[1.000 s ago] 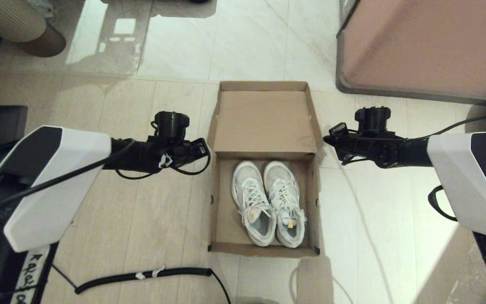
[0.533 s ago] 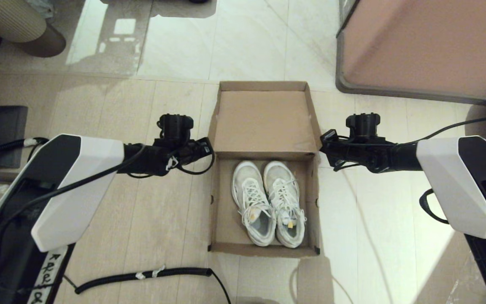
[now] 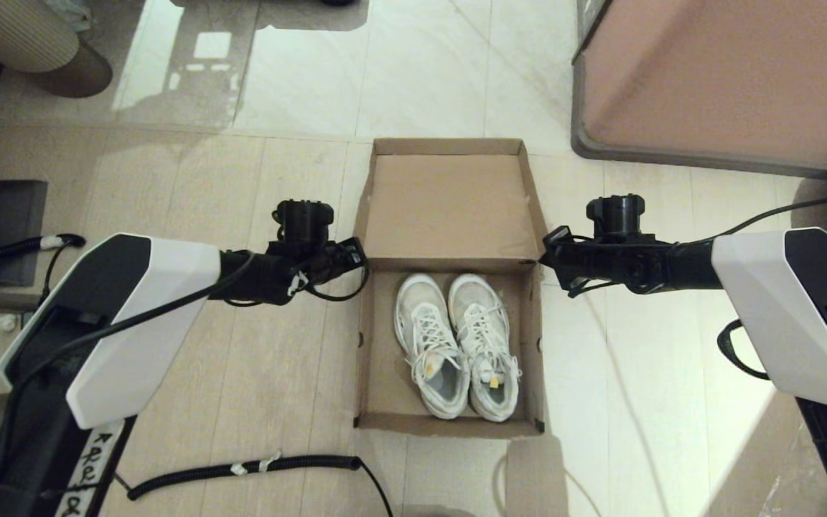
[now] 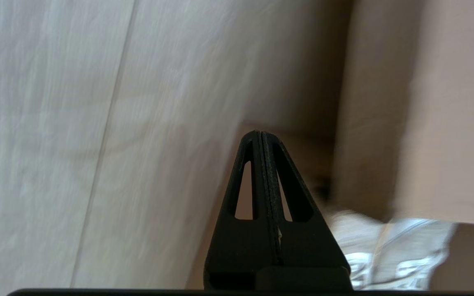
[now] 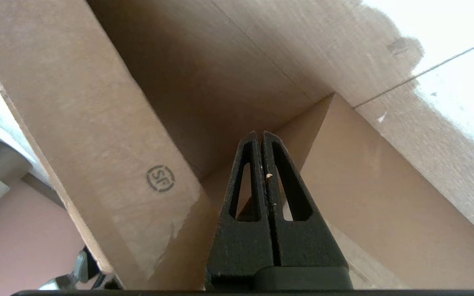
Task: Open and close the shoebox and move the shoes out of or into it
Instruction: Close the shoe box
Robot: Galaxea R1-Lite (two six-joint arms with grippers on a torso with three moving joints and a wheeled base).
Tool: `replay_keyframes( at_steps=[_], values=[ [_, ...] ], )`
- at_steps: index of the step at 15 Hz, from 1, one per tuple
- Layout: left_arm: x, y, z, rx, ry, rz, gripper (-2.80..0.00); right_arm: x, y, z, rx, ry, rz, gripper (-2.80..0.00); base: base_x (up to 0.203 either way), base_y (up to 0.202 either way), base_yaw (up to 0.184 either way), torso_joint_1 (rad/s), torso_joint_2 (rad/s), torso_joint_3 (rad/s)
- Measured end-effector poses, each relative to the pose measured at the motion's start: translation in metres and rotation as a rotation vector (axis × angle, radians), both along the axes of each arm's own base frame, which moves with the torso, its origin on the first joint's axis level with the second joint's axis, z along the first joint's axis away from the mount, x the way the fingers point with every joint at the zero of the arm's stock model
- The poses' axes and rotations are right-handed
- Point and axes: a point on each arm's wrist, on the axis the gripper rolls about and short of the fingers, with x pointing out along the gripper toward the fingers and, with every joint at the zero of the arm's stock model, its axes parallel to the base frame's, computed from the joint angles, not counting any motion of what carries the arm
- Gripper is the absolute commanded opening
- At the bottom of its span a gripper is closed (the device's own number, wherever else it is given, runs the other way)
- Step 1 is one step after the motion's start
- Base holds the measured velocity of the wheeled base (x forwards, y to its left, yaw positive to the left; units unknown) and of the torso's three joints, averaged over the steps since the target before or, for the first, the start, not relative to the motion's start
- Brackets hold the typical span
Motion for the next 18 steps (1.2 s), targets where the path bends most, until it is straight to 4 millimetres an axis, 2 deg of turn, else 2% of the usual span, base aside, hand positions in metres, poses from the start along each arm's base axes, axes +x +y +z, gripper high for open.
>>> replay_keyframes(
  at_steps=[5,12,18],
  values=[
    [-0.008,-0.001,-0.003,0.004,0.072,0.003,-2.8,-0.007,0.002,0.0,-0.023,0.066,0.012,-2.8,0.0,0.0,0.0,0.0,0.0,0.0],
    [-0.026,-0.02,-0.003,-0.009,0.108,-0.029,-2.8,-0.024,0.011,-0.007,-0.046,0.128,0.037,-2.8,0.0,0.0,0.0,0.0,0.0,0.0],
    [-0.05,-0.017,-0.012,0.023,0.188,-0.04,-2.8,-0.042,0.012,-0.014,-0.099,0.173,0.067,-2.8,0.0,0.0,0.0,0.0,0.0,0.0]
  ],
)
